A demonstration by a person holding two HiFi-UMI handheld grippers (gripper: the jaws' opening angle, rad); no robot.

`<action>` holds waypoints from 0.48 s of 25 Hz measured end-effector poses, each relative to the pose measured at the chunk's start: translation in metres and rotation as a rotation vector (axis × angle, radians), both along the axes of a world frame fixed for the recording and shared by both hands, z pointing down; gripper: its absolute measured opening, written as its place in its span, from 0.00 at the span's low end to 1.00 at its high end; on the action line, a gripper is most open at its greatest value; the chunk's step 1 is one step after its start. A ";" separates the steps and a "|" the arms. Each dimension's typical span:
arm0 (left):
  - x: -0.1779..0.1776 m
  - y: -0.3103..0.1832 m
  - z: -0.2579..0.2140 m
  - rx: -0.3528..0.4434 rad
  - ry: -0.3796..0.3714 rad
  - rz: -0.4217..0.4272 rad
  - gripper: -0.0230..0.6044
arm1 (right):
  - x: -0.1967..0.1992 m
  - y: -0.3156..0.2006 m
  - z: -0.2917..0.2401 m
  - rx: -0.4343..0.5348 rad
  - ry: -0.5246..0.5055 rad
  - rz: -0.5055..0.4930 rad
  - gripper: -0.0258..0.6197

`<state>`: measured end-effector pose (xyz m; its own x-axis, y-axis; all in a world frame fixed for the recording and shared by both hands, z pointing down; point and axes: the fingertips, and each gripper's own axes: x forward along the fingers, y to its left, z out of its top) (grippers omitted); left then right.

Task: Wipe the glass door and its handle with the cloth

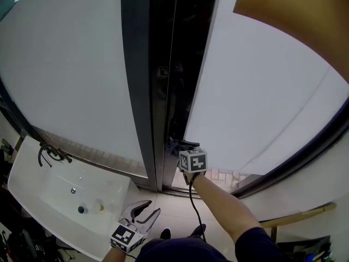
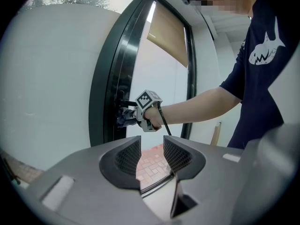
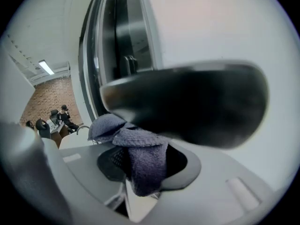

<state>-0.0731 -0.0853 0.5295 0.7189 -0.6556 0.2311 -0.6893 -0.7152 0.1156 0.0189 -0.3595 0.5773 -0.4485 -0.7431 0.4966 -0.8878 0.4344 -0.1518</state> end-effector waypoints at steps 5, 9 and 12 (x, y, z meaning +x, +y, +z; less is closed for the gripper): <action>-0.002 0.005 0.004 -0.001 -0.004 -0.003 0.27 | 0.045 0.012 0.032 -0.079 -0.034 0.089 0.26; -0.005 0.004 0.007 -0.007 -0.007 -0.005 0.27 | 0.048 0.019 0.025 -0.049 -0.095 0.078 0.26; -0.002 0.003 0.005 -0.004 -0.005 0.002 0.27 | 0.028 0.019 0.004 -0.012 -0.153 0.035 0.26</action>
<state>-0.0750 -0.0819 0.5348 0.7194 -0.6530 0.2367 -0.6881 -0.7164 0.1151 0.0468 -0.3405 0.5816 -0.4940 -0.7538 0.4334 -0.8682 0.4013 -0.2918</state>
